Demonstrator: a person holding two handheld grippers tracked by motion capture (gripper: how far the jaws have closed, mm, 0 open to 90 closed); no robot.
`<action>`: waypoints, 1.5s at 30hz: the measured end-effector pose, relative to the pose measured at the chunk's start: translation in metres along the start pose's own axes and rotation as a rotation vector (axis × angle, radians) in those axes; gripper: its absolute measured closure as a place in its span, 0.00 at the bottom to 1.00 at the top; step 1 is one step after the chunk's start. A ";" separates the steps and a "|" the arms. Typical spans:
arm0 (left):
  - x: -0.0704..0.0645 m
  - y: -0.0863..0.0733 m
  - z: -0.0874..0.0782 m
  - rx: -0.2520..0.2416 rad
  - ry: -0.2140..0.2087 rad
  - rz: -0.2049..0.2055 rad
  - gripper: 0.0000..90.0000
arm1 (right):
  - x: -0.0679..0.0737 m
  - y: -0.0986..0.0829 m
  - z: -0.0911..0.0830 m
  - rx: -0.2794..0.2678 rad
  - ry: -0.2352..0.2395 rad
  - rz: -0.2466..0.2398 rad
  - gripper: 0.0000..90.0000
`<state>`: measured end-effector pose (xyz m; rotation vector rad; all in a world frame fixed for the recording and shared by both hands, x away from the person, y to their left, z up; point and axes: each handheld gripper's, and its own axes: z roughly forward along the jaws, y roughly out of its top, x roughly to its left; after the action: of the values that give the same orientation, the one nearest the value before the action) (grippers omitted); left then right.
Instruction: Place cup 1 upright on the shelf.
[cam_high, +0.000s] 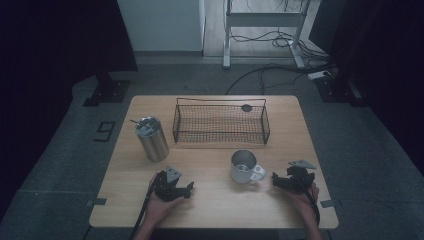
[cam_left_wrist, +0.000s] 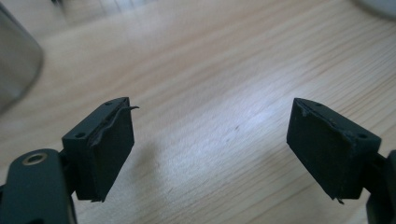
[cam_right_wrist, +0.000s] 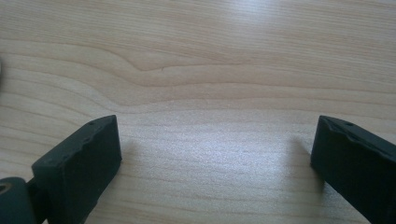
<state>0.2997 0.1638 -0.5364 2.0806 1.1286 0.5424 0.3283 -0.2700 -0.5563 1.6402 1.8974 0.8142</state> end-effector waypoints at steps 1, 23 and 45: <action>0.000 0.000 0.000 0.000 0.000 0.000 0.17 | 0.000 0.000 0.000 0.000 0.000 0.000 0.02; 0.026 0.006 -0.036 -0.122 0.008 -0.102 0.17 | -0.001 0.000 0.000 0.000 -0.008 0.008 0.02; 0.061 0.004 -0.068 -0.183 0.052 -0.185 0.16 | -0.002 0.001 0.001 0.000 -0.013 0.012 0.02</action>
<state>0.2911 0.2398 -0.4858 1.7945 1.2383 0.5885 0.3294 -0.2718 -0.5563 1.6543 1.8804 0.8058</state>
